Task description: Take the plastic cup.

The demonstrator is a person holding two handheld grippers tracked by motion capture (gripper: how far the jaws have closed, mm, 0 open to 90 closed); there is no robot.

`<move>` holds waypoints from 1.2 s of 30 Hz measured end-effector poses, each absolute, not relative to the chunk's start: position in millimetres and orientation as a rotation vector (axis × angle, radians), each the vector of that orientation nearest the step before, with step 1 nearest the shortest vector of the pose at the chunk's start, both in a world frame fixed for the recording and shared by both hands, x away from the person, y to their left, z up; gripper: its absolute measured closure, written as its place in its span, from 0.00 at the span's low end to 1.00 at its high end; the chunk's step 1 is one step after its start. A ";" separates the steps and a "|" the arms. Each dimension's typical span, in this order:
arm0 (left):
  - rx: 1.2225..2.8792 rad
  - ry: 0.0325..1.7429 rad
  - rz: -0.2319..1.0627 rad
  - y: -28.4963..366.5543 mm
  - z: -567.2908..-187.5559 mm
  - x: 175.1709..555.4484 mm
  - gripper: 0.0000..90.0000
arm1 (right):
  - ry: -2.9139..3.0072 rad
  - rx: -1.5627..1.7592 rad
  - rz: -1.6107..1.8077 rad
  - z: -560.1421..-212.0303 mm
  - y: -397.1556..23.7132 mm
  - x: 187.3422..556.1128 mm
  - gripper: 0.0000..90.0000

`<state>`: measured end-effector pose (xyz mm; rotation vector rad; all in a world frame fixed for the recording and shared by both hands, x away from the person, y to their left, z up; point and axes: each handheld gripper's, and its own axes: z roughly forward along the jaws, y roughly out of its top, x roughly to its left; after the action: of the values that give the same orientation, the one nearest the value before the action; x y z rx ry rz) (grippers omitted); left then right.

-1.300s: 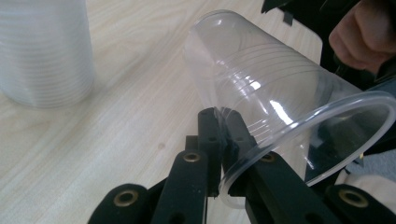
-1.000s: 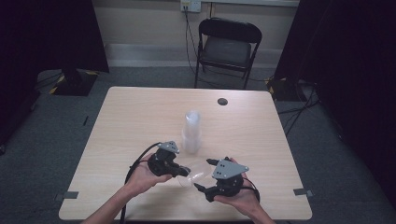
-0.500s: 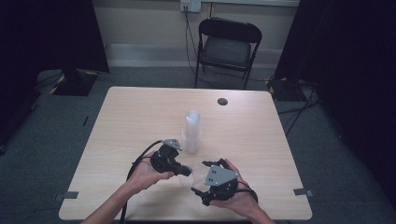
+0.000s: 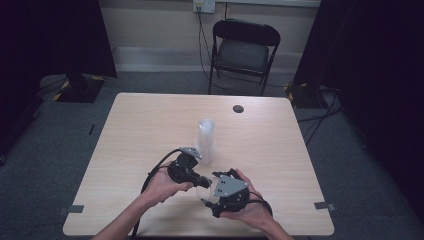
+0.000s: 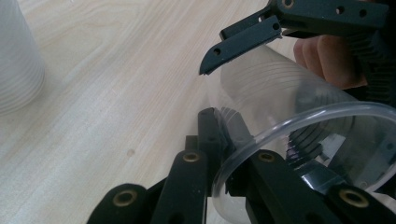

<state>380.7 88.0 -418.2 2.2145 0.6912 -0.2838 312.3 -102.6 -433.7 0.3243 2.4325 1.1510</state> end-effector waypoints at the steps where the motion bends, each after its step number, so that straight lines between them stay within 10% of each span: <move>1: 2.210 0.700 -0.291 87.7 -419.2 380.1 0.98 | 2.435 0.320 1.148 -434.0 -102.3 311.8 0.17; 36: 2.244 0.749 -0.320 76.6 -428.4 377.7 0.98 | 2.439 0.297 1.170 -431.6 -93.6 305.5 0.30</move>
<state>377.7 76.6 -428.4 2.2439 0.7486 -0.3198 305.5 -93.6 -431.6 0.2975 2.4387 1.1702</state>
